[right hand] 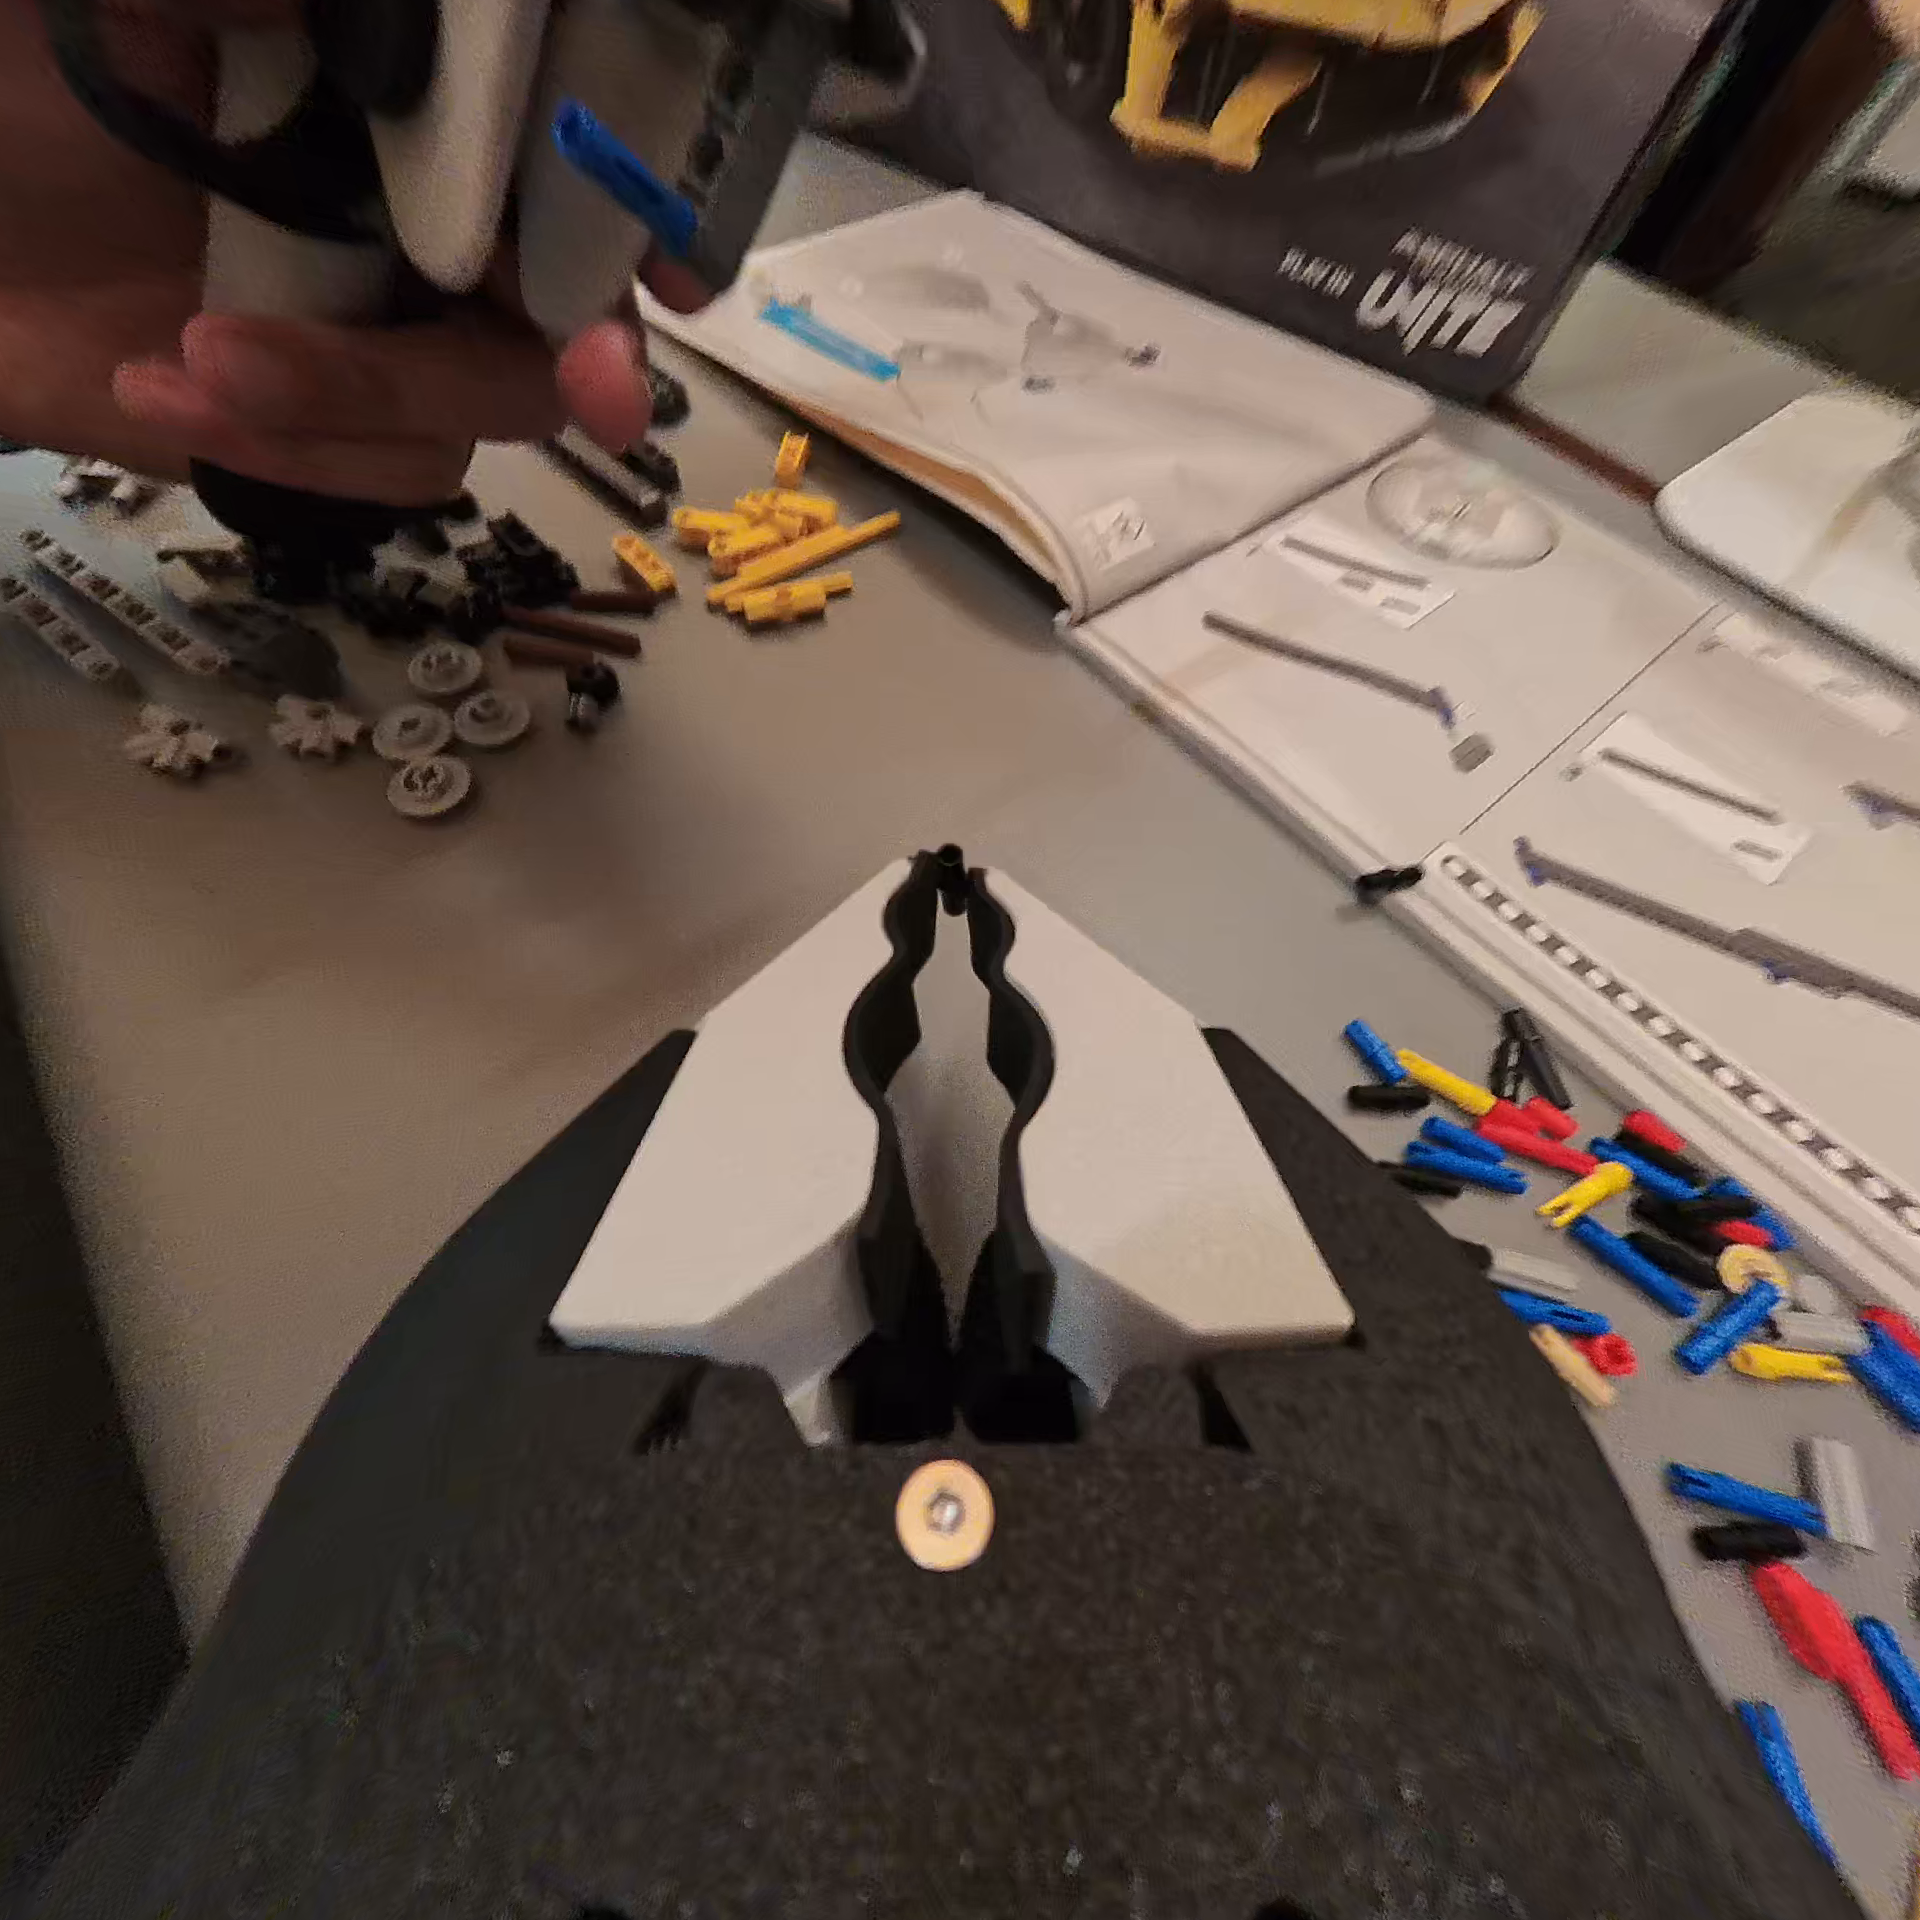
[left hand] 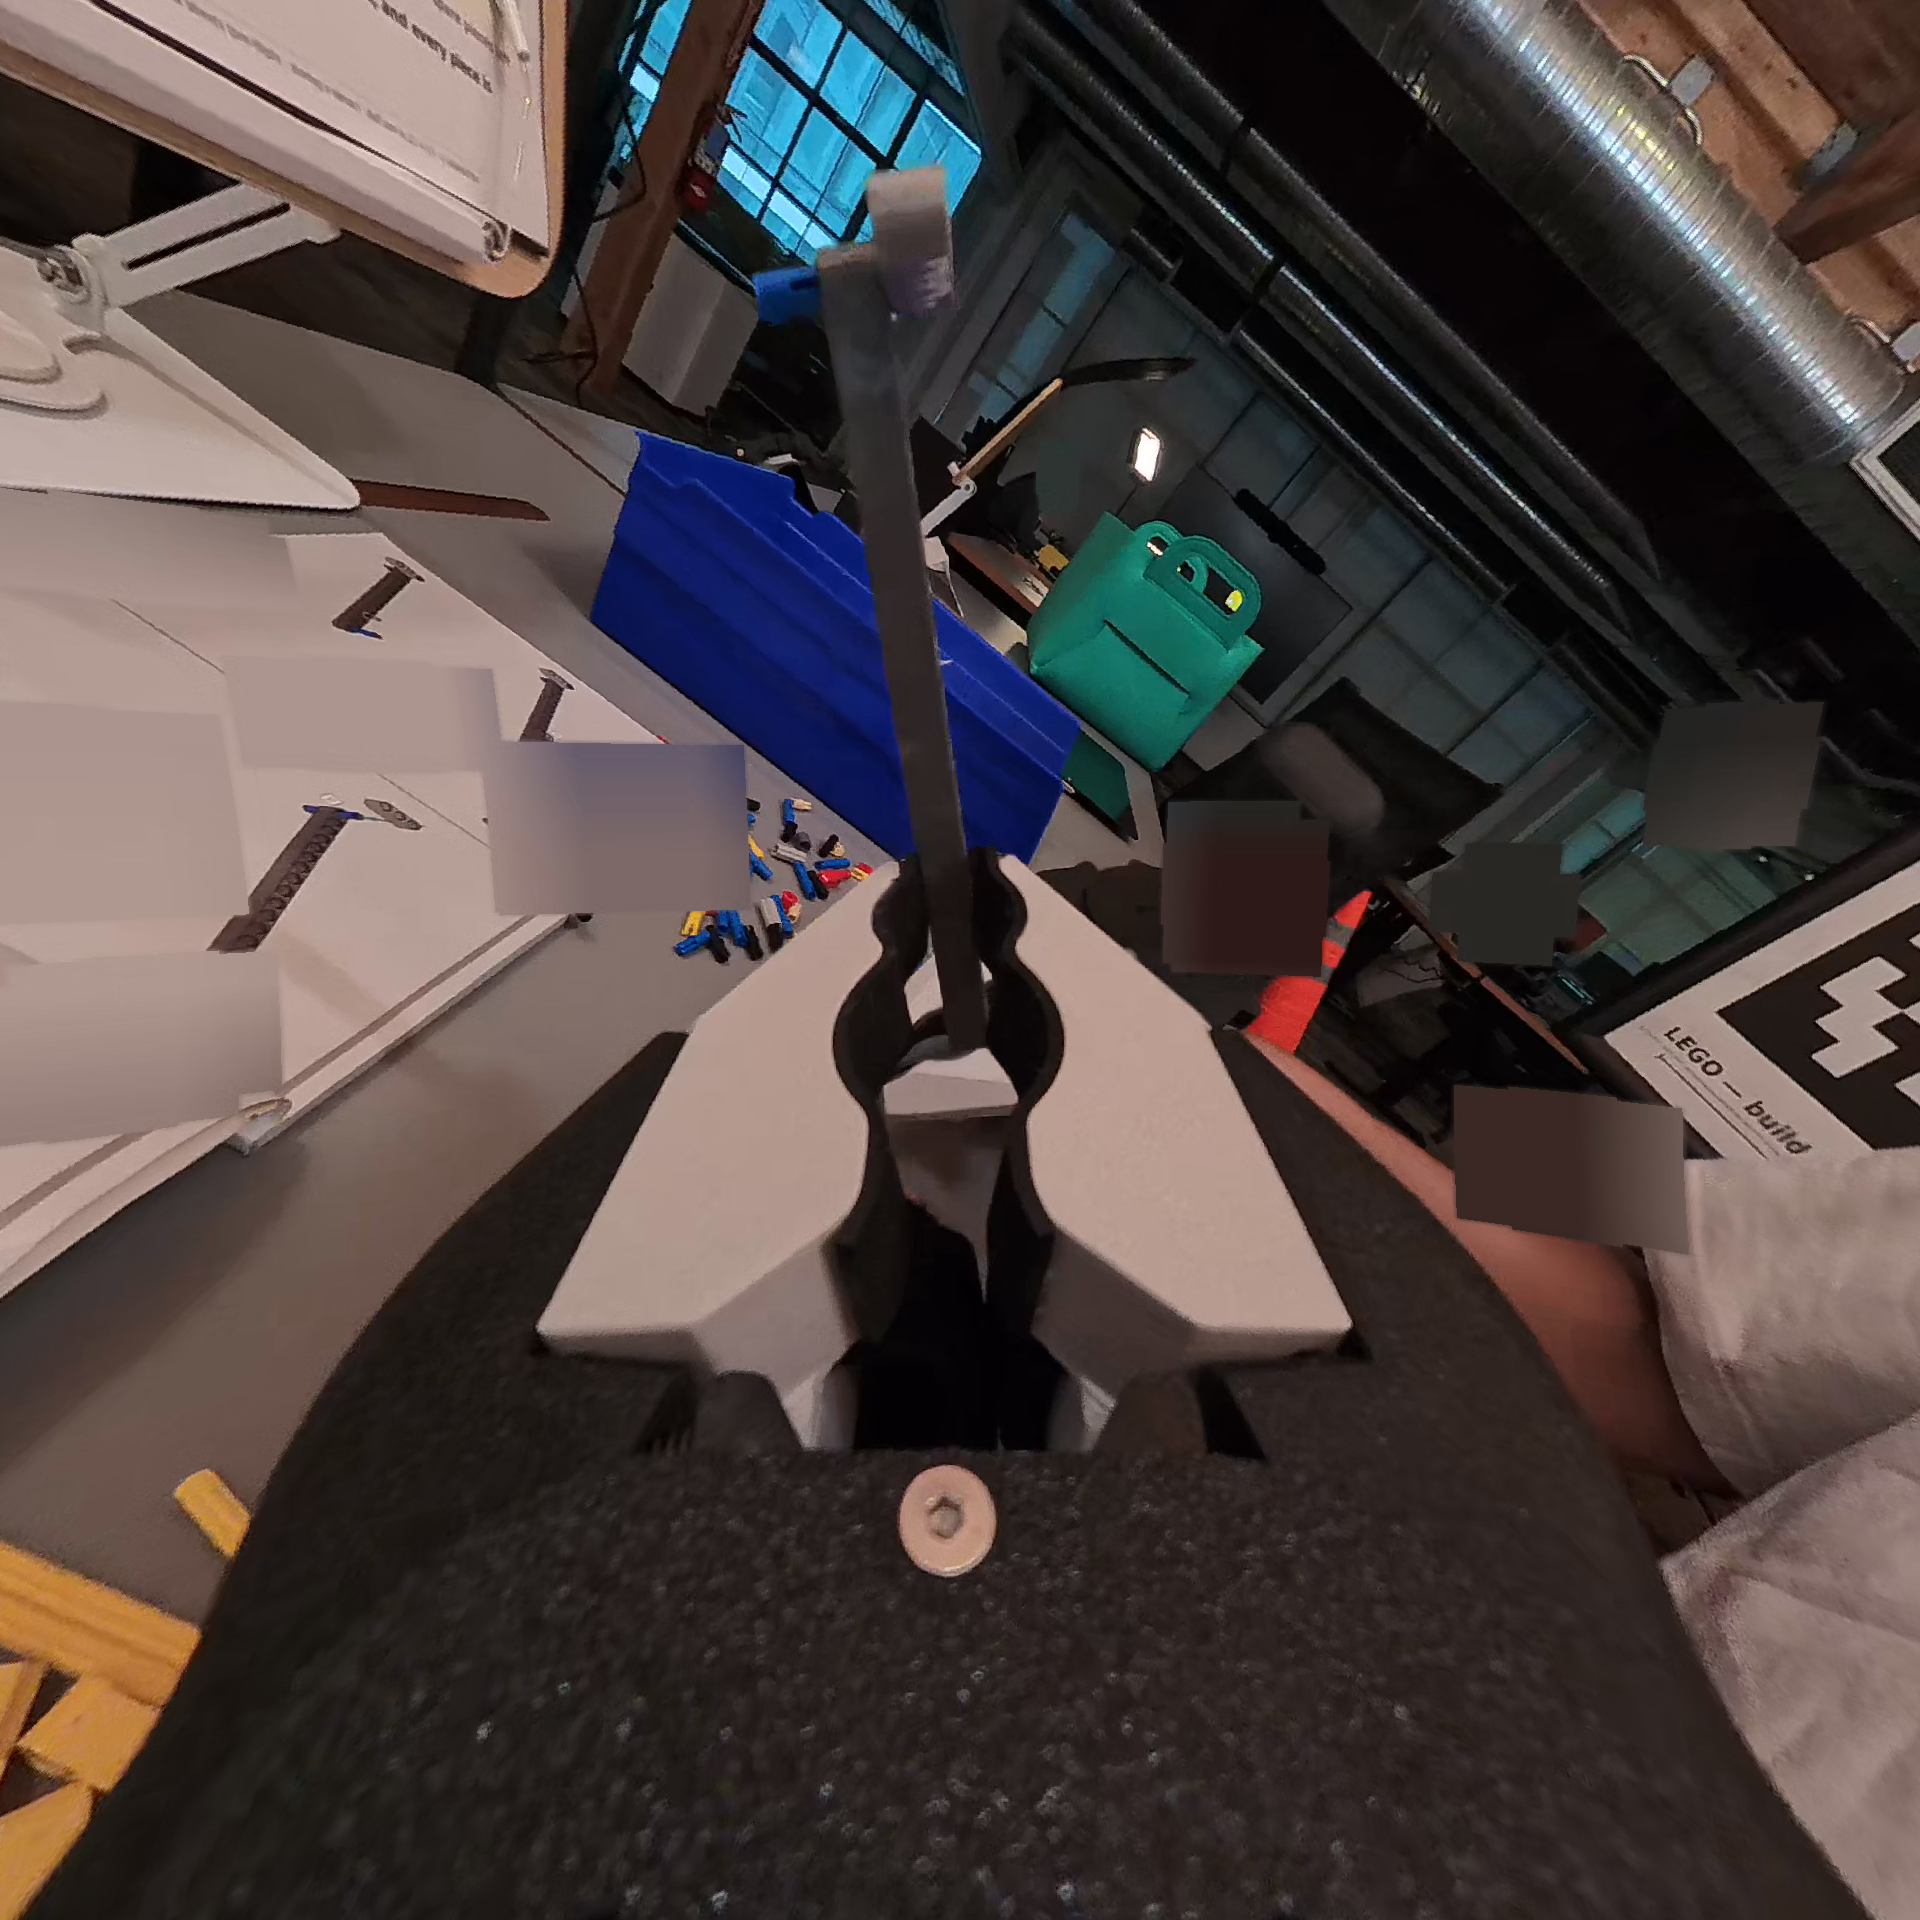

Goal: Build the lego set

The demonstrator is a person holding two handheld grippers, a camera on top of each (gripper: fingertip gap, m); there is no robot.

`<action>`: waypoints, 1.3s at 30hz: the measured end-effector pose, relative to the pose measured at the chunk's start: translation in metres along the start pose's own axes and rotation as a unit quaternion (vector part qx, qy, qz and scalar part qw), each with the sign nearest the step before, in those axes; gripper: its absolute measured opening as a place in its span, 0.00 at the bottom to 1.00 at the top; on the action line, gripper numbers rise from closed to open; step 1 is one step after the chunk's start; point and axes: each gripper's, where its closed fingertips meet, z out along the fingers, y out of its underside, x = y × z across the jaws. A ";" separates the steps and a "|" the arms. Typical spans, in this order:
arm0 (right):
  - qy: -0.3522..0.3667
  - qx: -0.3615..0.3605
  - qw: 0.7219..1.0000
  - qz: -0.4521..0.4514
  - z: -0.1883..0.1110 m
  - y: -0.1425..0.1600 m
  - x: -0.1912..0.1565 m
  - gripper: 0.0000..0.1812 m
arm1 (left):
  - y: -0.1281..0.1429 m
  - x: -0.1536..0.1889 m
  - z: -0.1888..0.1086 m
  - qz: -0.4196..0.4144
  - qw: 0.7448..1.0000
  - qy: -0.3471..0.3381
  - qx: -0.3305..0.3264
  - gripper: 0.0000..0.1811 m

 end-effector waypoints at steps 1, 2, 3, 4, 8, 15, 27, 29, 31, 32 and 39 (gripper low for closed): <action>-0.015 -0.016 1.000 0.008 0.003 0.007 0.000 0.03 | 0.000 -0.002 0.000 0.000 1.000 -0.003 0.000 0.03; -0.022 -0.033 0.999 0.013 0.004 0.013 0.001 0.03 | 0.001 -0.003 0.000 0.003 1.000 -0.006 -0.003 0.03; -0.026 -0.042 0.999 0.015 0.005 0.016 0.002 0.03 | 0.001 -0.004 0.000 0.005 1.000 -0.008 -0.006 0.03; -0.025 -0.047 0.999 0.010 0.006 0.017 0.003 0.03 | 0.001 -0.005 -0.001 0.008 1.000 -0.010 -0.007 0.03; -0.023 -0.081 0.996 -0.002 0.011 0.027 0.005 0.03 | 0.000 -0.006 -0.001 0.011 1.000 -0.012 -0.005 0.03; -0.020 -0.111 0.993 -0.028 0.017 0.035 0.006 0.03 | 0.003 -0.006 0.000 0.017 1.000 -0.013 -0.011 0.03; -0.025 -0.116 0.993 -0.019 0.015 0.037 0.006 0.05 | 0.003 -0.007 0.000 0.015 1.000 -0.013 -0.011 0.03; -0.023 -0.116 0.993 -0.019 0.015 0.037 0.006 0.05 | 0.003 -0.007 0.000 0.015 1.000 -0.013 -0.011 0.03; -0.021 -0.116 0.993 -0.018 0.015 0.037 0.007 0.07 | 0.003 -0.007 0.001 0.016 1.000 -0.012 -0.012 0.03; -0.022 -0.113 0.993 -0.017 0.015 0.036 0.007 0.09 | 0.003 -0.007 0.001 0.016 1.000 -0.013 -0.012 0.04; -0.012 0.097 0.995 0.028 -0.030 -0.070 0.000 0.12 | 0.000 -0.007 -0.001 0.006 1.000 -0.010 -0.001 0.03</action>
